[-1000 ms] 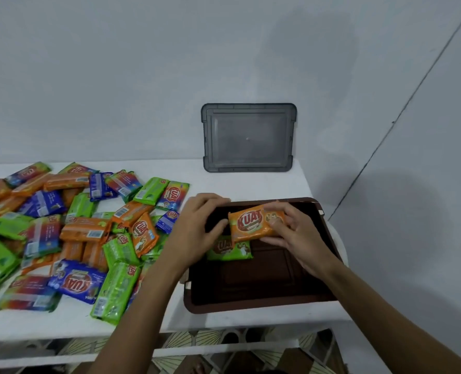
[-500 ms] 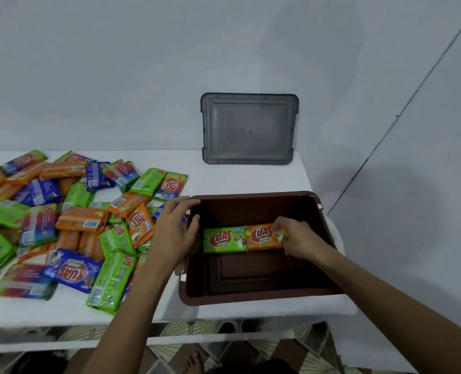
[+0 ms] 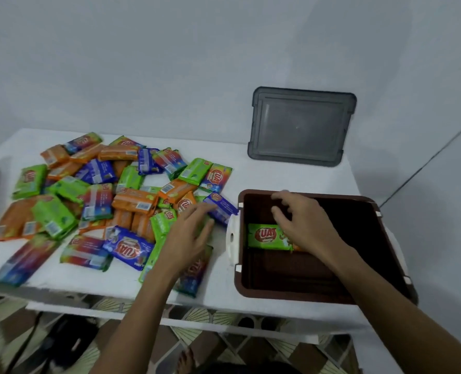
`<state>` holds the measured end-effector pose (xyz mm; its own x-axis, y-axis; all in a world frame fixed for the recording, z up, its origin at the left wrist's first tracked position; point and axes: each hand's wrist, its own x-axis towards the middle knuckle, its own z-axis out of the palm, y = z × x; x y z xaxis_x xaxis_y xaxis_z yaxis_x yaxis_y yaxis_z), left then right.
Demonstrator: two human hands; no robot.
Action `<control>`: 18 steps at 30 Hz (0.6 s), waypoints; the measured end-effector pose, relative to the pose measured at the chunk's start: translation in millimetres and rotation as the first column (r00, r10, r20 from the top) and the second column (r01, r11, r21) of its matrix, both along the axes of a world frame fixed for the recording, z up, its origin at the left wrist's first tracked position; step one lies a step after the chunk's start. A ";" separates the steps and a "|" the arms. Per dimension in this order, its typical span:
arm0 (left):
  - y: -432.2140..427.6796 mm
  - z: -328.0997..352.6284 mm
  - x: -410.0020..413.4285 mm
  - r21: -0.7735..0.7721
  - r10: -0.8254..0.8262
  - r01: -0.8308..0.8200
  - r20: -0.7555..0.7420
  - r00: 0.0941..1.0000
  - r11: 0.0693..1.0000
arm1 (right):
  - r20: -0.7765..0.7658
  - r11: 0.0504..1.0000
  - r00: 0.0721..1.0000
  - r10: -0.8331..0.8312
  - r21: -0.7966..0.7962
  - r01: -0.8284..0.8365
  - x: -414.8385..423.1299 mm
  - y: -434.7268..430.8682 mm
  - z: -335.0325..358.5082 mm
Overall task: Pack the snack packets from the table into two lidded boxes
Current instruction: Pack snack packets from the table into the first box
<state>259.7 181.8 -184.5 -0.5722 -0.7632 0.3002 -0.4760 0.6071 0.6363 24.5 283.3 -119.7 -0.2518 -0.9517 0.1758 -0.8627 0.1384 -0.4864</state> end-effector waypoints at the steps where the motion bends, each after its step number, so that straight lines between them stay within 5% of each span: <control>1: -7.5 -4.4 17.0 -0.005 0.027 -0.027 0.017 0.999 1.000 | 0.027 0.997 0.999 0.029 -0.078 -0.027 17.1 -7.8 3.1; 5: -48.8 -18.0 89.3 -0.041 0.134 -0.130 0.133 0.982 0.991 | 0.009 0.989 0.997 0.072 -0.133 -0.070 89.2 -43.6 1.7; 10: -112.3 -22.0 146.5 -0.111 0.110 -0.079 0.307 0.945 0.991 | -0.036 0.993 0.999 -0.028 0.111 0.032 159.3 -94.0 -26.8; 14: -154.2 -23.3 158.0 -0.023 -0.045 0.067 0.528 0.848 0.997 | -0.109 0.946 0.986 -0.123 0.288 0.150 185.5 -116.7 -62.5; 18: -173.0 -18.1 152.5 0.041 -0.148 0.164 0.684 0.715 0.986 | 0.131 0.944 0.958 -0.256 0.249 0.218 195.1 -121.7 -71.9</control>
